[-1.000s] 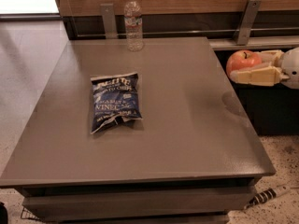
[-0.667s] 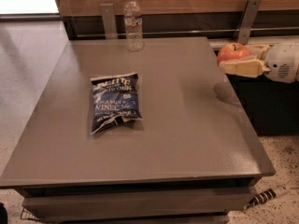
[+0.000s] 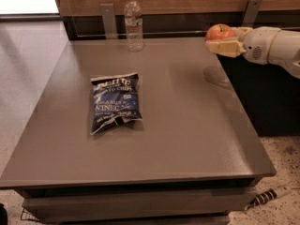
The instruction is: Move apple near water bottle
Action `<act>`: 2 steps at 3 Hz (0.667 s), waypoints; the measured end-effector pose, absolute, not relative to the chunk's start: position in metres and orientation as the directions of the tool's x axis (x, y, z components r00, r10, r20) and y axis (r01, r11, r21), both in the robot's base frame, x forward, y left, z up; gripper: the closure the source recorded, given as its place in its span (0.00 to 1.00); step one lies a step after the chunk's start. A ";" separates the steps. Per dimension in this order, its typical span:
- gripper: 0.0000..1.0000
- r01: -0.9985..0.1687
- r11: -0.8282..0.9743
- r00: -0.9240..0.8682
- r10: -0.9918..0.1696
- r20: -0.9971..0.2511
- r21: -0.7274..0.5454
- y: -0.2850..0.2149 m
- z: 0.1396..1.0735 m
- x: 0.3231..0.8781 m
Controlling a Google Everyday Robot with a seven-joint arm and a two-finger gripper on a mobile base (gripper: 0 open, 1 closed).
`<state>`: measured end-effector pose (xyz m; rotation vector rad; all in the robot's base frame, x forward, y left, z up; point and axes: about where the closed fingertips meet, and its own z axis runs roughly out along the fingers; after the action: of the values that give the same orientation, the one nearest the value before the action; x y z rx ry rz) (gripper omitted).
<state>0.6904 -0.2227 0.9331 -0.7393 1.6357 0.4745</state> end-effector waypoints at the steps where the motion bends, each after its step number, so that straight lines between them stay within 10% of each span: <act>1: 1.00 -0.695 0.713 -0.079 -0.204 -0.976 -0.093 -0.223 0.933 0.690; 2: 1.00 -0.705 0.702 -0.082 -0.226 -0.971 -0.104 -0.213 0.934 0.702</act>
Offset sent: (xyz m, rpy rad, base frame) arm 0.0315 0.0200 0.0033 -0.0607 0.0173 0.0251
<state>0.7025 -0.2125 0.9339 -0.7657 1.6453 0.4702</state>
